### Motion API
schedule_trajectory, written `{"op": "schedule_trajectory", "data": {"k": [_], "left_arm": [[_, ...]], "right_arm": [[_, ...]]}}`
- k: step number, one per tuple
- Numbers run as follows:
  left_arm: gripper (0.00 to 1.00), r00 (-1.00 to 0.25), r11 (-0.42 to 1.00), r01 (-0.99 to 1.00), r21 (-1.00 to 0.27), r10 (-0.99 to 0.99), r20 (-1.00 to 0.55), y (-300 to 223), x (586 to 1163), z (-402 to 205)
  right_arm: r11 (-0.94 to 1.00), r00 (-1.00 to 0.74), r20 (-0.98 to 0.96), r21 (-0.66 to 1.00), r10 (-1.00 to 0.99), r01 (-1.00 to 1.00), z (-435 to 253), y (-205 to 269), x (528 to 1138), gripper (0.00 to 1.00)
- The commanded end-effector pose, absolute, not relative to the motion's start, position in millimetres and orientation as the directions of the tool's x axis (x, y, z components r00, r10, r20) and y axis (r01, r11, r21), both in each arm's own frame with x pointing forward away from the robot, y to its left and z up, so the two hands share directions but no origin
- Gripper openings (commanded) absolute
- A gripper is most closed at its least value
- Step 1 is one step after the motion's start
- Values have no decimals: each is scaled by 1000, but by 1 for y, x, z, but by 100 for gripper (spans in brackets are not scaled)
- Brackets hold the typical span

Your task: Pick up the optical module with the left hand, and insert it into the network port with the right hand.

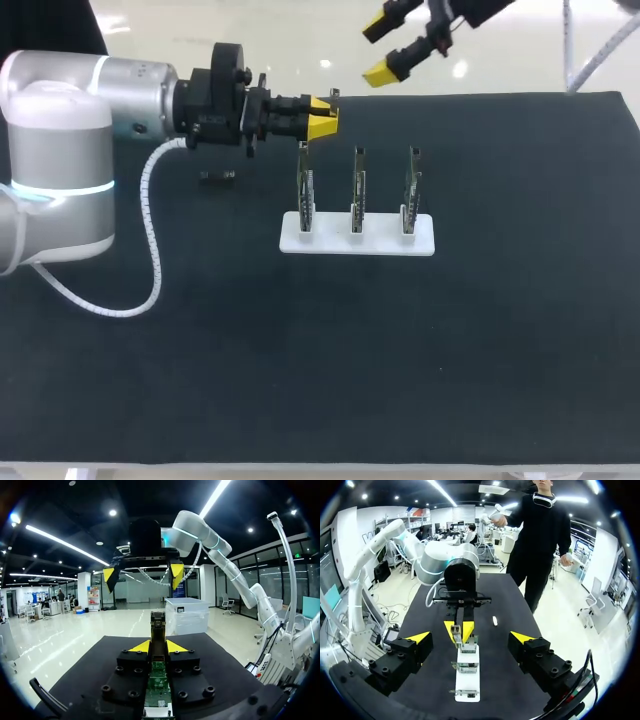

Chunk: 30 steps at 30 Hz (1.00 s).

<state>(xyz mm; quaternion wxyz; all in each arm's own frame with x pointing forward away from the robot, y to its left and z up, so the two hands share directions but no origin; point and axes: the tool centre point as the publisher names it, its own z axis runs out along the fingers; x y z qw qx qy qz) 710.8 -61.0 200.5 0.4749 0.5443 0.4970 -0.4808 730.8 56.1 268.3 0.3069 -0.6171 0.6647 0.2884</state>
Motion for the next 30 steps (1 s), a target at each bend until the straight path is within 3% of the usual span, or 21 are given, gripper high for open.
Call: {"op": "schedule_trajectory", "data": {"k": [1, 17, 20, 25, 30], "left_arm": [[0, 44, -55, 998, 40, 84, -996, -61, 711, 200], [0, 44, -55, 998, 40, 84, -996, -61, 711, 200], [0, 44, -55, 998, 40, 84, -996, -61, 711, 200], [0, 44, -55, 998, 40, 84, -996, -61, 711, 200], [0, 44, -55, 998, 40, 84, -996, -61, 711, 200]], "right_arm": [[116, -61, -763, -19, -644, -993, 260, 72, 723, 100], [160, -74, -772, -37, -631, -986, 245, 92, 714, 100], [157, -70, -772, -39, -631, -987, 244, 92, 714, 91], [155, -66, -774, -42, -629, -987, 241, 91, 713, 53], [158, -63, -778, -47, -625, -986, 237, 92, 711, 49]]}}
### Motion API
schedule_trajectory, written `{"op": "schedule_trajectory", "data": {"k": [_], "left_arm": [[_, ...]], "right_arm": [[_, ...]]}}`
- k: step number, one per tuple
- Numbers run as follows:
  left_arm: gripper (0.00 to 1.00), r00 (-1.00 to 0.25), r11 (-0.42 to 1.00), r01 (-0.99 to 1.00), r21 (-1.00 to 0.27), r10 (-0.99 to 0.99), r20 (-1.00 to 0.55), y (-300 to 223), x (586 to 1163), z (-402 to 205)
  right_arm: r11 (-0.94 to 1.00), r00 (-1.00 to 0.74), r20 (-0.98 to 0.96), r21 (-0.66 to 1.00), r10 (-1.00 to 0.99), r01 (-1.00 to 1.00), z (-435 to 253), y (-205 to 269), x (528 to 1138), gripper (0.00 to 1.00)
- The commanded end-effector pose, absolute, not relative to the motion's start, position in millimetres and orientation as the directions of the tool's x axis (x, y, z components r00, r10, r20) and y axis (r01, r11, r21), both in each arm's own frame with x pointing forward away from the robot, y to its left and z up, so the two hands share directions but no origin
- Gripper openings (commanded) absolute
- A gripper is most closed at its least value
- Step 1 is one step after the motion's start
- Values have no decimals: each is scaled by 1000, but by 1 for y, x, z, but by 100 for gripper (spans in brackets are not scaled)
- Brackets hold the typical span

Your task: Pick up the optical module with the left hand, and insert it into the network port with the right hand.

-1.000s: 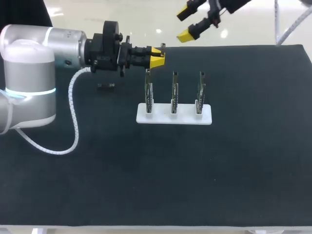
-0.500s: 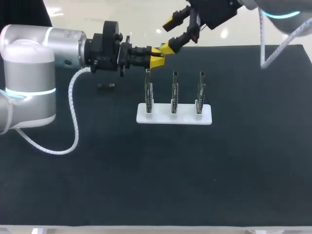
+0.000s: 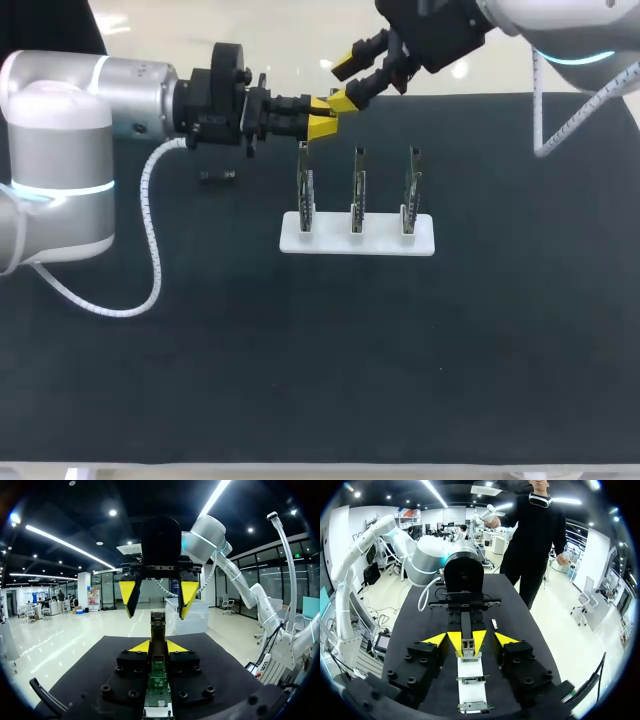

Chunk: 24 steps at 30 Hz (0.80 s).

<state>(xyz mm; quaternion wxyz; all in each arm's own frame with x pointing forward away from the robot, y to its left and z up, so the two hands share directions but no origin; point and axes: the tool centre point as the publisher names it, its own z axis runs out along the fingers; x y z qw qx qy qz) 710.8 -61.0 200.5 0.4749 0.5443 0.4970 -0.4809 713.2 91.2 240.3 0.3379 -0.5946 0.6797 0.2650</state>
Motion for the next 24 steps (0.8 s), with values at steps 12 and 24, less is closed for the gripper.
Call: {"op": "schedule_trajectory", "data": {"k": [12, 24], "left_arm": [[0, 44, -55, 998, 40, 84, -996, -61, 711, 200], [0, 44, -55, 998, 40, 84, -996, -61, 711, 200]], "right_arm": [[168, -65, -779, -52, -624, -984, 233, 94, 708, 47], [167, -71, -777, -45, -626, -985, 235, 93, 708, 0]]}}
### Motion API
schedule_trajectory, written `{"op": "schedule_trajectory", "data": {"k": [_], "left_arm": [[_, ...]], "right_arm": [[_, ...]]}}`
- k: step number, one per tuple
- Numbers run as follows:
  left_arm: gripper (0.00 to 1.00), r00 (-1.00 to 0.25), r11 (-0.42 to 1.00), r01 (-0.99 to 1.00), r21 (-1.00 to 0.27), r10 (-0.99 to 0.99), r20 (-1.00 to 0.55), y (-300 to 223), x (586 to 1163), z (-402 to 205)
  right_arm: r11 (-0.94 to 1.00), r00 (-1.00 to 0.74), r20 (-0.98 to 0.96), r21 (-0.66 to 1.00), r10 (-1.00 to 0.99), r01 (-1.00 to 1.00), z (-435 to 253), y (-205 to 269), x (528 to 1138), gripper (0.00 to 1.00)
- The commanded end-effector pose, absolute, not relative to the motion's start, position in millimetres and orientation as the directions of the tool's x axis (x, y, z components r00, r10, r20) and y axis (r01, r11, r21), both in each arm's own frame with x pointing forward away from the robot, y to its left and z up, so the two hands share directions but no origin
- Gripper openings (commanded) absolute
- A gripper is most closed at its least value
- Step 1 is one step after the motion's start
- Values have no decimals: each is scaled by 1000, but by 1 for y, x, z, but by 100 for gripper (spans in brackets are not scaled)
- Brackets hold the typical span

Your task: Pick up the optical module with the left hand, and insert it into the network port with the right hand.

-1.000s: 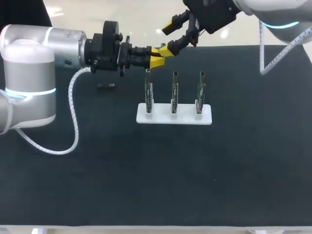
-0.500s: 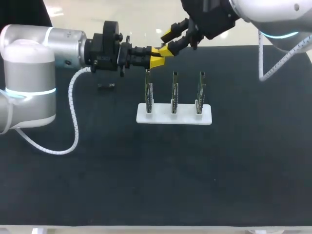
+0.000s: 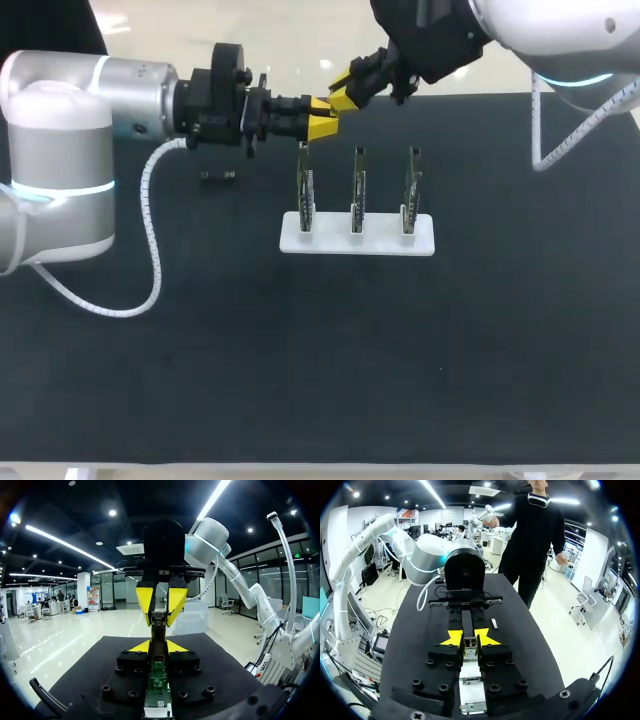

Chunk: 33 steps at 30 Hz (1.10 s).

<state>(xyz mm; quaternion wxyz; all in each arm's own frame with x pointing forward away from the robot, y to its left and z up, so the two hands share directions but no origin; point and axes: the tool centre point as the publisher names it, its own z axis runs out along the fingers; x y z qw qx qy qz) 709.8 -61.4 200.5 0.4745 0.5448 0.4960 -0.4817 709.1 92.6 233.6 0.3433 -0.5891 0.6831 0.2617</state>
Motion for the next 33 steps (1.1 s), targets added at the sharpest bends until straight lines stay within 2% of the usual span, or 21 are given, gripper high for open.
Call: {"op": "schedule_trajectory", "data": {"k": [1, 3, 4, 5, 20, 26, 33], "left_arm": [[0, 44, -55, 998, 40, 84, -996, -61, 711, 200], [0, 44, -55, 998, 40, 84, -996, -61, 711, 200], [27, 44, -55, 998, 40, 84, -996, -61, 711, 200], [100, 44, -55, 998, 40, 84, -996, -61, 711, 200], [100, 44, -55, 998, 40, 84, -996, -61, 711, 200], [100, 59, -35, 998, 54, 169, -984, -29, 708, 203], [100, 83, -95, 994, 57, 302, -950, 20, 697, 207]], "right_arm": [[166, -70, -777, -45, -626, -985, 235, 93, 708, 0], [163, -69, -777, -44, -626, -986, 235, 92, 708, 0], [163, -68, -777, -44, -626, -986, 235, 92, 708, 0], [162, -67, -776, -45, -627, -986, 235, 92, 708, 0], [151, -63, -774, -42, -630, -988, 235, 91, 712, 0], [143, -58, -774, -42, -630, -989, 234, 91, 716, 0], [134, -50, -775, -45, -630, -990, 232, 94, 723, 0]]}}
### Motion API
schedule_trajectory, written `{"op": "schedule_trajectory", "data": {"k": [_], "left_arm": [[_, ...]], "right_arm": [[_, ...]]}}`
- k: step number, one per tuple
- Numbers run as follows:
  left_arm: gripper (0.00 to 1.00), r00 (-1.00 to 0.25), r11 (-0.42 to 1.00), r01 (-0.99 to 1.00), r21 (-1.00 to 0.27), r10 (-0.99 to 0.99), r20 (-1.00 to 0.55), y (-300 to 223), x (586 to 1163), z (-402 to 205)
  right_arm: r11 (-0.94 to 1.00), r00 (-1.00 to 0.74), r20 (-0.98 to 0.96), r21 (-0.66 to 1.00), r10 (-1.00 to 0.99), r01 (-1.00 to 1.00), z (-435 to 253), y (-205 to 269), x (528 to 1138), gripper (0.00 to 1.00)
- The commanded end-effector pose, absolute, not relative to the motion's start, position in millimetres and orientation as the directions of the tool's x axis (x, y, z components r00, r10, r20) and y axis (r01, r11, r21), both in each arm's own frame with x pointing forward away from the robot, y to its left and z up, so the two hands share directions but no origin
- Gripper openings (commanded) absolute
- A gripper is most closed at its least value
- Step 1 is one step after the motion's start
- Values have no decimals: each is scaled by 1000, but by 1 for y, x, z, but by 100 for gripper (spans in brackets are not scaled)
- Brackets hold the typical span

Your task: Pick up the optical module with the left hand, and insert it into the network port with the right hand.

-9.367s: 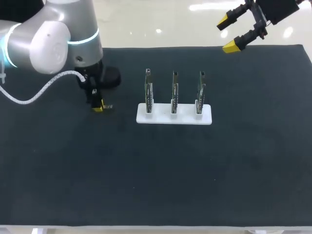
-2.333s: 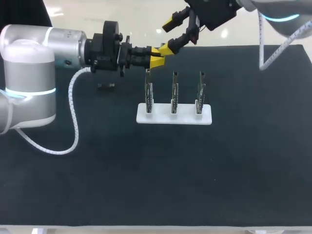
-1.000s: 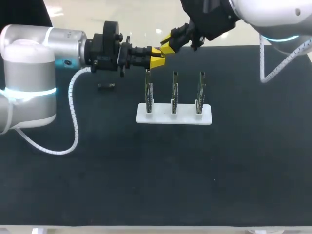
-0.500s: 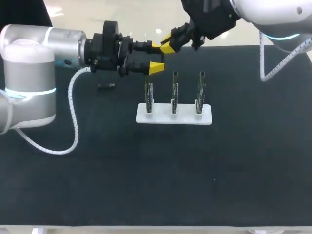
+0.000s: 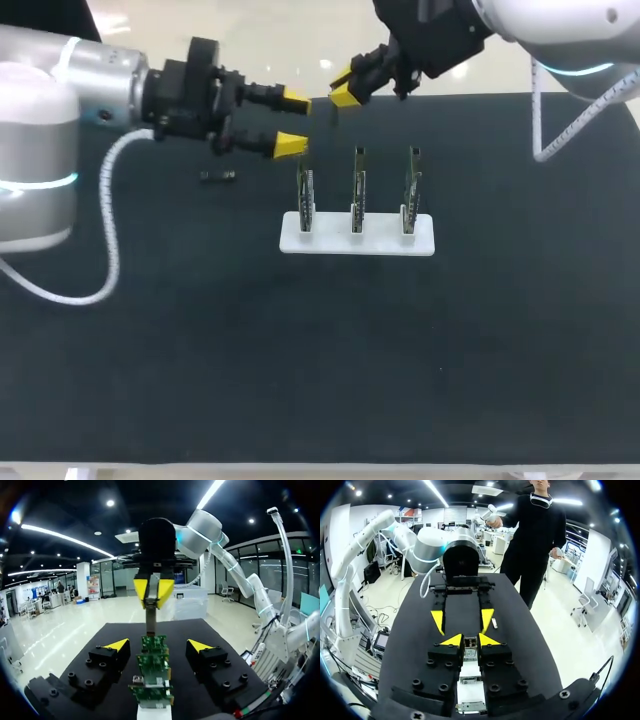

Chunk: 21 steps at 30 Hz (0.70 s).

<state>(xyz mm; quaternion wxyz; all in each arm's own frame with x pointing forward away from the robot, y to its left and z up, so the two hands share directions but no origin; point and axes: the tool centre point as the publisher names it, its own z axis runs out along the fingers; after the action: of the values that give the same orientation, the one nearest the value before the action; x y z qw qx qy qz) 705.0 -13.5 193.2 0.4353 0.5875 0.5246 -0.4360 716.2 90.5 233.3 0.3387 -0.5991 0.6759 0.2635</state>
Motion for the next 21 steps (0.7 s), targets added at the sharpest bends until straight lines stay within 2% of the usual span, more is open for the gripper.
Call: {"op": "schedule_trajectory", "data": {"k": [1, 8, 21], "left_arm": [[100, 88, -106, 993, 55, 331, -939, 26, 696, 208], [100, 186, -183, 976, 116, 429, -884, 64, 701, 205], [100, 228, -230, 966, 118, 542, -809, 115, 720, 215]], "right_arm": [[134, -50, -775, -46, -630, -990, 232, 95, 724, 0], [136, -51, -775, -46, -630, -990, 231, 103, 728, 0], [118, -38, -779, -47, -626, -992, 231, 110, 736, 0]]}}
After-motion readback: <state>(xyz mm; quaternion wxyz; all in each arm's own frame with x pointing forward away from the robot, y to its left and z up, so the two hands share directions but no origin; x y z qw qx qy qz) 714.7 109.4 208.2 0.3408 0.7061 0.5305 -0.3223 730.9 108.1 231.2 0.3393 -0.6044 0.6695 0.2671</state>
